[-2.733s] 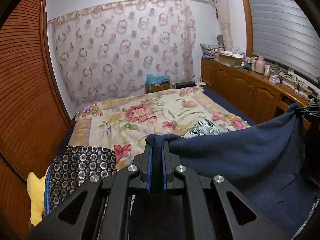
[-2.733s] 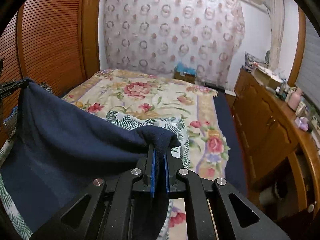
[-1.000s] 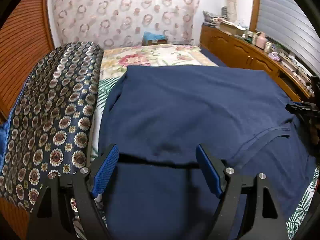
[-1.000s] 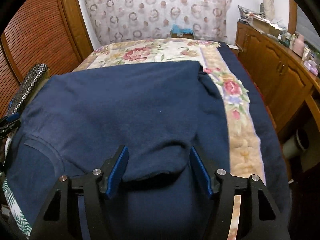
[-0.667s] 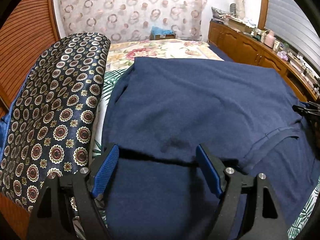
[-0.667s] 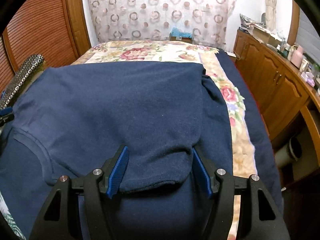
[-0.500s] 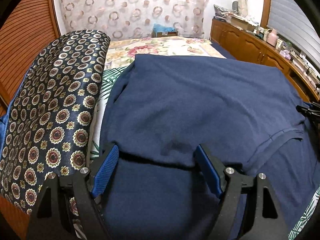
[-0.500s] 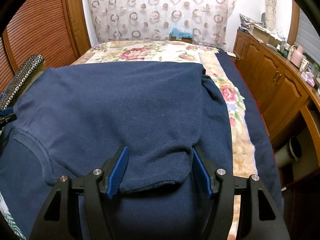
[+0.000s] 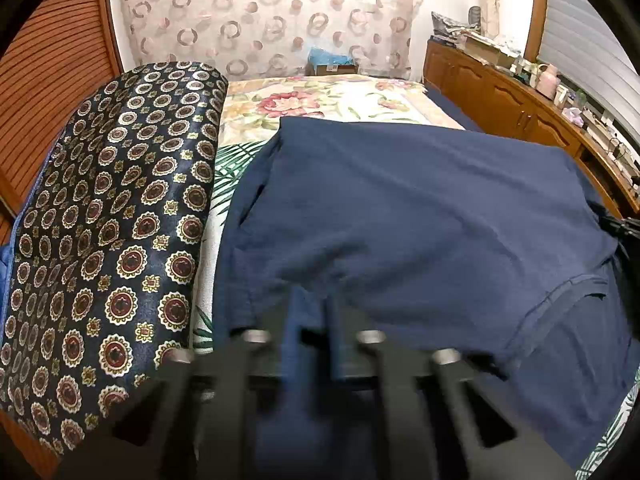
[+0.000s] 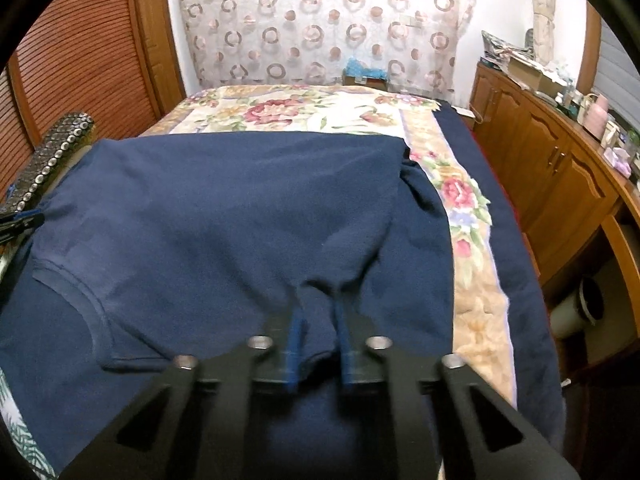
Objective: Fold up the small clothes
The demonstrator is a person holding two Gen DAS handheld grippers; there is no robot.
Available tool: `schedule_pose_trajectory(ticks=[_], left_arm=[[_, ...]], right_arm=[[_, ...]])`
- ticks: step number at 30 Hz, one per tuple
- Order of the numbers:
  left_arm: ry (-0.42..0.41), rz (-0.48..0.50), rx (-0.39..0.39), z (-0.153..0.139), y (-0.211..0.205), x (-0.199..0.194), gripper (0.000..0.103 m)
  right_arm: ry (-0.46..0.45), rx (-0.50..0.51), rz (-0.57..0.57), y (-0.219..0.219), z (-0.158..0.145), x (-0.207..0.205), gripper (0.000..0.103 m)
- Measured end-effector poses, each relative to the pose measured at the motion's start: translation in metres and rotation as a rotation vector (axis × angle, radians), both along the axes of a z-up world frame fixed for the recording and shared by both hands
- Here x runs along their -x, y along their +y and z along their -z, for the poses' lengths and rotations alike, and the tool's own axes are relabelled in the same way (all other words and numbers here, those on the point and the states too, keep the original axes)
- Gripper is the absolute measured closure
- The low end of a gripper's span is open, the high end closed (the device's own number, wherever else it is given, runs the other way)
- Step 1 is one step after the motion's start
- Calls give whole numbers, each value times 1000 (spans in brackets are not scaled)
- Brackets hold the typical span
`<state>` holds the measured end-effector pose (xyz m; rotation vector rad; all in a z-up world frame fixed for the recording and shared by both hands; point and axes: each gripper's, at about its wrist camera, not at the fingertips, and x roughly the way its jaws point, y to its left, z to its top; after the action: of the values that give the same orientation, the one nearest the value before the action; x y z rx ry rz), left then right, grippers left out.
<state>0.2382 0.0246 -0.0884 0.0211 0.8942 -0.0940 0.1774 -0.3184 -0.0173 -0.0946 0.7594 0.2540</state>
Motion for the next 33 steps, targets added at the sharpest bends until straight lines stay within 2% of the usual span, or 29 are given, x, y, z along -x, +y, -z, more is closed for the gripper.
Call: schedule_pose_trajectory(ticks=[3,9,19,26,33], left_arm=[[-17,0,2,-2,3,4,102],[-106,8,-7,-27,8,27,102],[-218,16,29,-61,20,68,102],[-263,11,45,-67,30,103,102],[-299,22,39,-71,24,137,102]], right_arm=[[-21,-4,-16,0,-4,5,98],[-88,-35,-19,-7,-20,24,99],[-152,-58,-21,-14,-32,62,99],[-160,-52,-28,-16,-32,92,99],[-159,-43,-38,-18,-29,124,99]])
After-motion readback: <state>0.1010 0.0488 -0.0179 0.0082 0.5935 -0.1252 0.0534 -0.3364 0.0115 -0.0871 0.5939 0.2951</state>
